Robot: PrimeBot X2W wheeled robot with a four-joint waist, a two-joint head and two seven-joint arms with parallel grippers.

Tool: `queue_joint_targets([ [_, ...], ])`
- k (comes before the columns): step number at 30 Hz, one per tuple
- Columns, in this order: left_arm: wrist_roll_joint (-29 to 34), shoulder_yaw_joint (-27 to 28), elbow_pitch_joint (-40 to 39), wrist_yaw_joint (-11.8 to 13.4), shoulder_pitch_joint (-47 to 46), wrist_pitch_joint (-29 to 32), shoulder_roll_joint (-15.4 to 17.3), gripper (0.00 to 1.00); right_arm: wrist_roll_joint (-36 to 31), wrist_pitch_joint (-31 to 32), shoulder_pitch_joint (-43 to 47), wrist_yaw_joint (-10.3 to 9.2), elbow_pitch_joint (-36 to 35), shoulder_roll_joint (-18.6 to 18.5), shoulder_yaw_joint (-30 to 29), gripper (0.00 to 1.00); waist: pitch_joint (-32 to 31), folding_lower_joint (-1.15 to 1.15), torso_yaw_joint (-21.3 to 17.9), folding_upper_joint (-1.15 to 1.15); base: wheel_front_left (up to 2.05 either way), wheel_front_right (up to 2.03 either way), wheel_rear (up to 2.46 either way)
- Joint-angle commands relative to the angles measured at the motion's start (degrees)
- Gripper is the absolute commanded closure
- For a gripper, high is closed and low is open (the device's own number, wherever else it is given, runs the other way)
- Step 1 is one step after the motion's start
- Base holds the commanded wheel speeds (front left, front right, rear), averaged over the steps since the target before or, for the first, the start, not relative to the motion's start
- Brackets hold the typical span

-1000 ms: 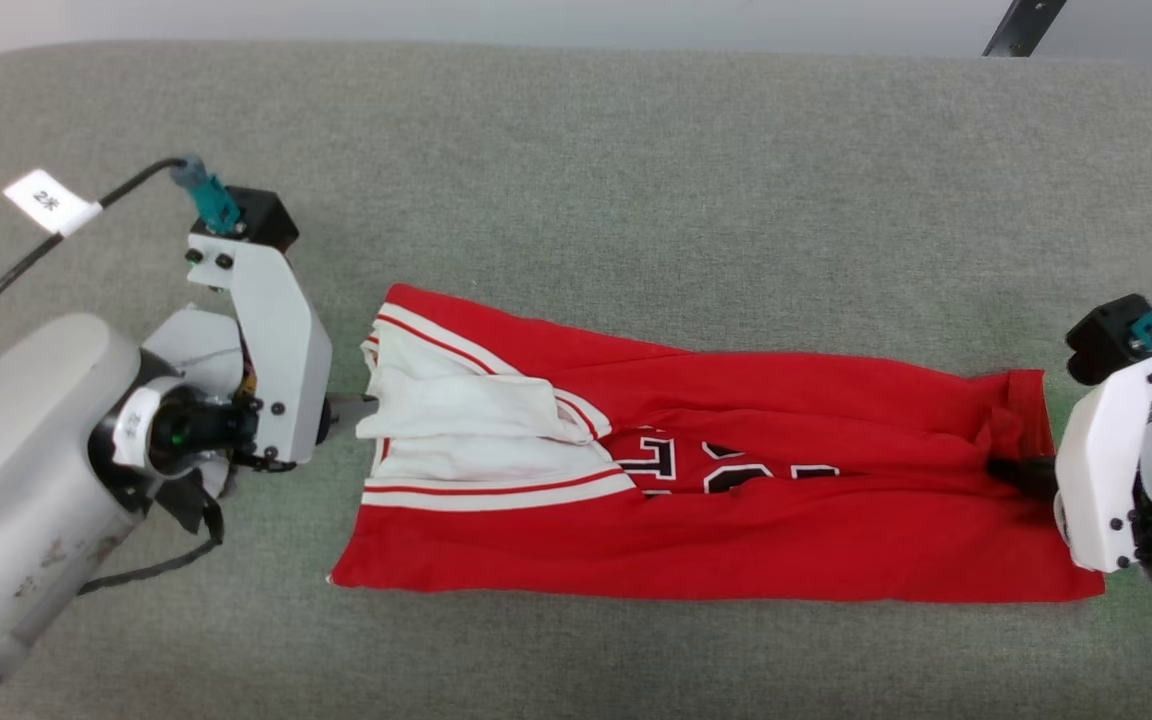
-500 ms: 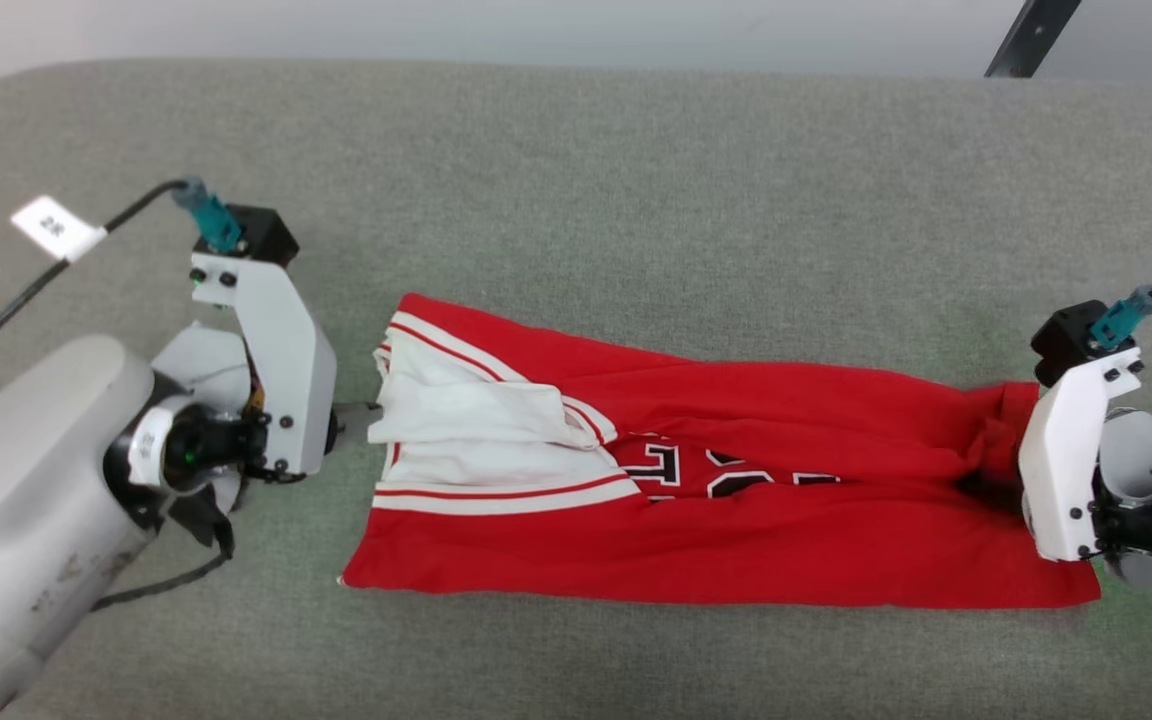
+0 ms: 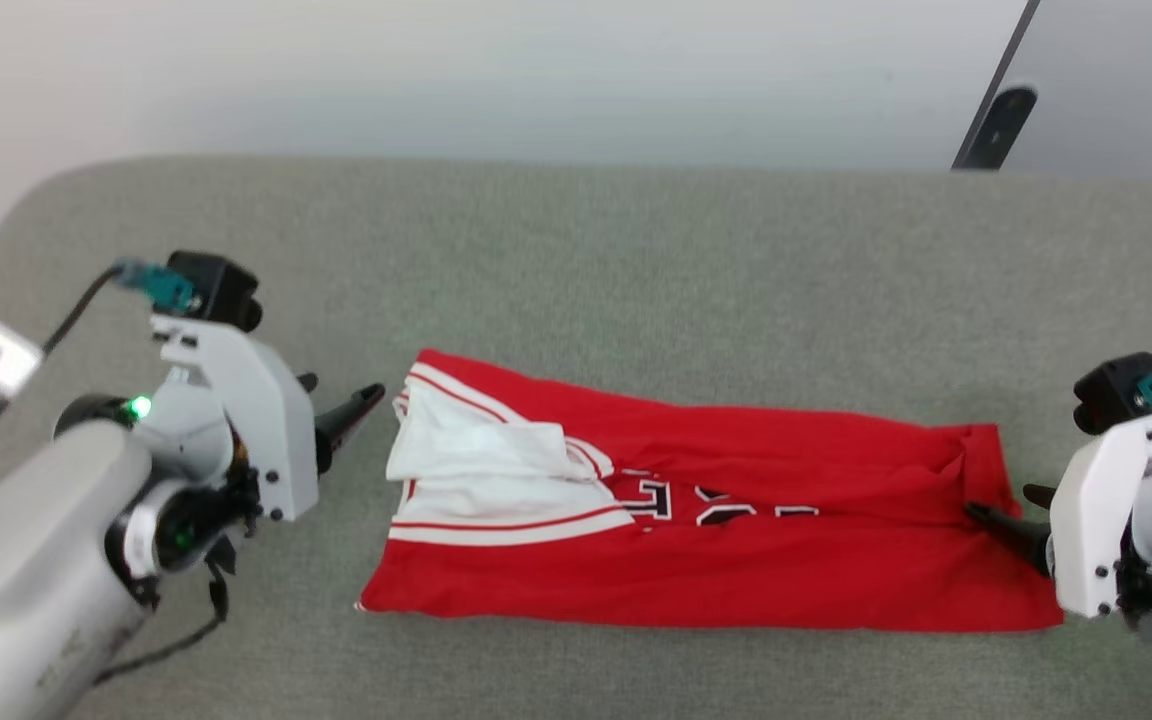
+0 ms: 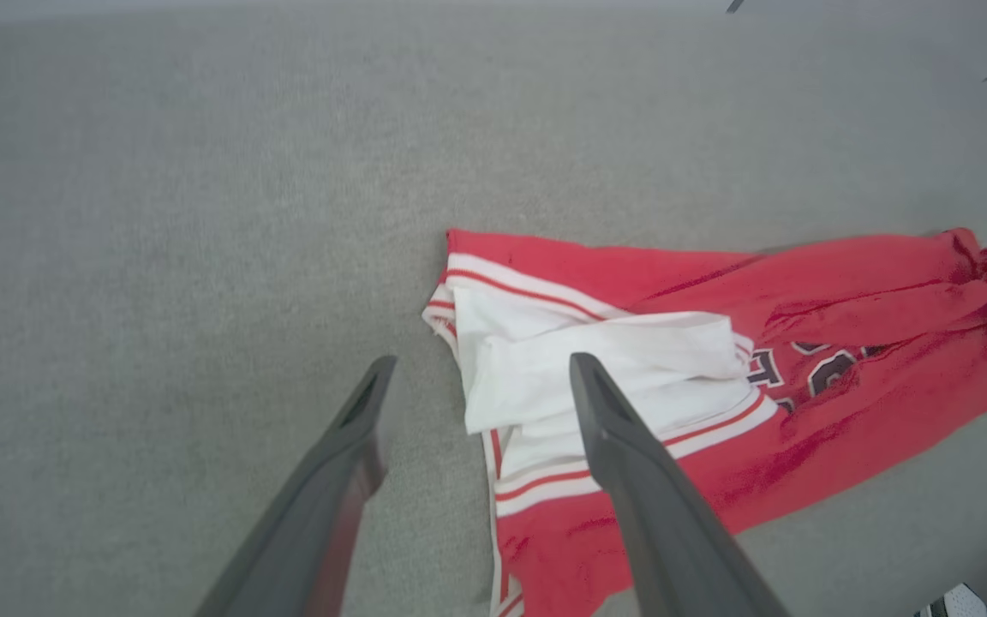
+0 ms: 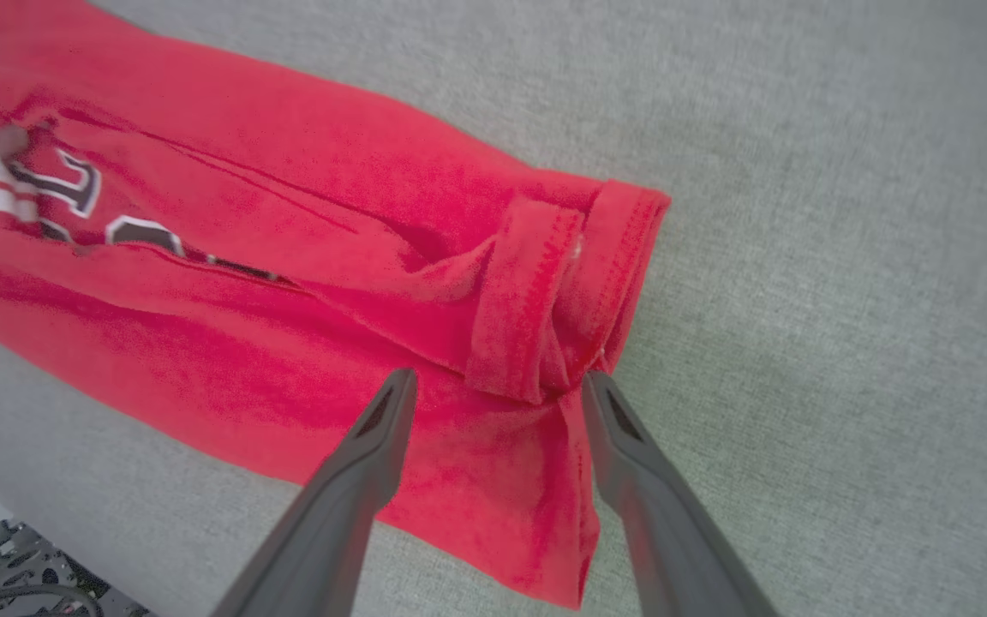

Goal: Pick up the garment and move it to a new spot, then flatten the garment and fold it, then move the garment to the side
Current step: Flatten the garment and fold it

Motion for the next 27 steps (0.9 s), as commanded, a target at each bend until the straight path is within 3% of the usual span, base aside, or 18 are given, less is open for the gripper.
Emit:
queue_joint_targets([
  [1, 0.37, 0.47, -0.19, -0.03, 0.95, -0.97, 0.16, 0.0, -0.47, -0.69, 1.01, -0.07, -0.49, -0.02, -0.36, 0.0, -2.82, 0.0, -0.35, 0.0, 0.0, 0.0, 0.0],
  [8, 2.65, 3.01, -2.83, 0.21, 10.51, -18.47, 0.05, 0.0, -5.25, -13.08, 10.0, -0.07, -6.98, 0.73, -3.77, 0.0, -7.48, 0.0, -0.25, 0.0, 0.0, 0.0, 0.0],
  [15, 6.26, 4.64, -5.58, 3.98, 20.36, -34.76, -1.01, 0.0, -12.85, -27.96, 17.34, -0.07, -9.88, 3.96, -7.53, 0.0, -9.39, 0.0, 0.26, 0.0, 0.0, 0.0, 0.0],
  [22, 11.49, 8.48, -8.0, 8.42, 28.46, -38.89, -3.98, 0.0, -18.18, -39.08, 22.67, -0.07, -10.66, 9.16, -11.48, 0.0, -10.76, 0.0, 1.03, 0.0, 0.0, 0.0, 0.0],
  [27, 18.12, 17.16, -10.4, 8.31, 34.5, -38.87, -10.12, 0.0, -20.37, -42.9, 25.83, -0.07, -10.21, 11.6, -12.44, 0.0, -11.89, 0.0, 1.83, 0.0, 0.0, 0.0, 0.0],
])
